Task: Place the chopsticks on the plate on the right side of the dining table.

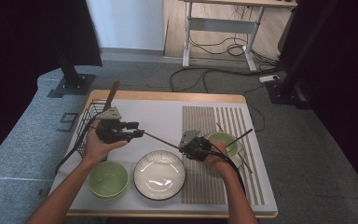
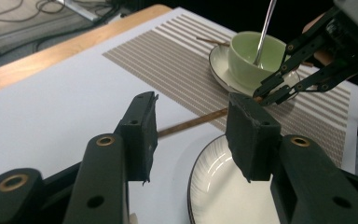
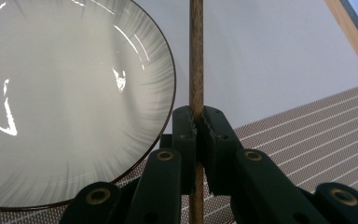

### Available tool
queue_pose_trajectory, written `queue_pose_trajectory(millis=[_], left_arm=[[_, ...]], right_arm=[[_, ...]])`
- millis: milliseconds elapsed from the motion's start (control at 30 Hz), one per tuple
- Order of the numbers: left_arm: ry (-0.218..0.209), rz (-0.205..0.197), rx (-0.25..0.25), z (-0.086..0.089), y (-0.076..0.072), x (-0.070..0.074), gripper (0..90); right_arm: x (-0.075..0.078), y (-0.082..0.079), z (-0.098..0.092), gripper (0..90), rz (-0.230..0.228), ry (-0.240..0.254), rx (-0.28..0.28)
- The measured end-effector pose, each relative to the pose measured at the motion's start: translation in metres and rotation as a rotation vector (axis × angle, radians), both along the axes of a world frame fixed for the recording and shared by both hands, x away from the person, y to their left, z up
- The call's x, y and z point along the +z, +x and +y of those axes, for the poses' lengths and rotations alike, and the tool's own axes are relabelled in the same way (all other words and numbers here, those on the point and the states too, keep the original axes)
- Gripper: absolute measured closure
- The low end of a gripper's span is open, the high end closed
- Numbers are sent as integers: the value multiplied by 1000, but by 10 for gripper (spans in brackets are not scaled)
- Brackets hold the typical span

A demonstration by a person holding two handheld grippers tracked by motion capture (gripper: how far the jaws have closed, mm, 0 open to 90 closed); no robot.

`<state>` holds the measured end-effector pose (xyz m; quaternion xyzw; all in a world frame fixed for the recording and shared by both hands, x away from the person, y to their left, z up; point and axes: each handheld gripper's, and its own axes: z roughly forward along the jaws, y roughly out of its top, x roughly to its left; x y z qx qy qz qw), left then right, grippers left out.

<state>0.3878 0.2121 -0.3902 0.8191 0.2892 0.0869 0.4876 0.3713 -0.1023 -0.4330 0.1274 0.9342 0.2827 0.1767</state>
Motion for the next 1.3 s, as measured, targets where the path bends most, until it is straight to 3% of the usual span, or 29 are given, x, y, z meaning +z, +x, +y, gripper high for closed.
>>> queue_pose_trajectory(millis=[433,633,733,1033,1300], left_arm=[[5,-21,38,3,-5,-4,484],[8,-13,51,5,-9,-6,472],[-11,-1,63,7,-11,-5,443],[-5,14,72,6,-18,-2,427],[13,30,87,7,-27,-7,395]], right_arm=[[-1,0,-18,844,38,150,-104],[-1,-1,-25,844,43,210,-137],[-2,-3,-30,844,49,240,-163],[-2,-11,-47,844,50,282,-223],[-9,-13,-63,844,68,305,-262]])
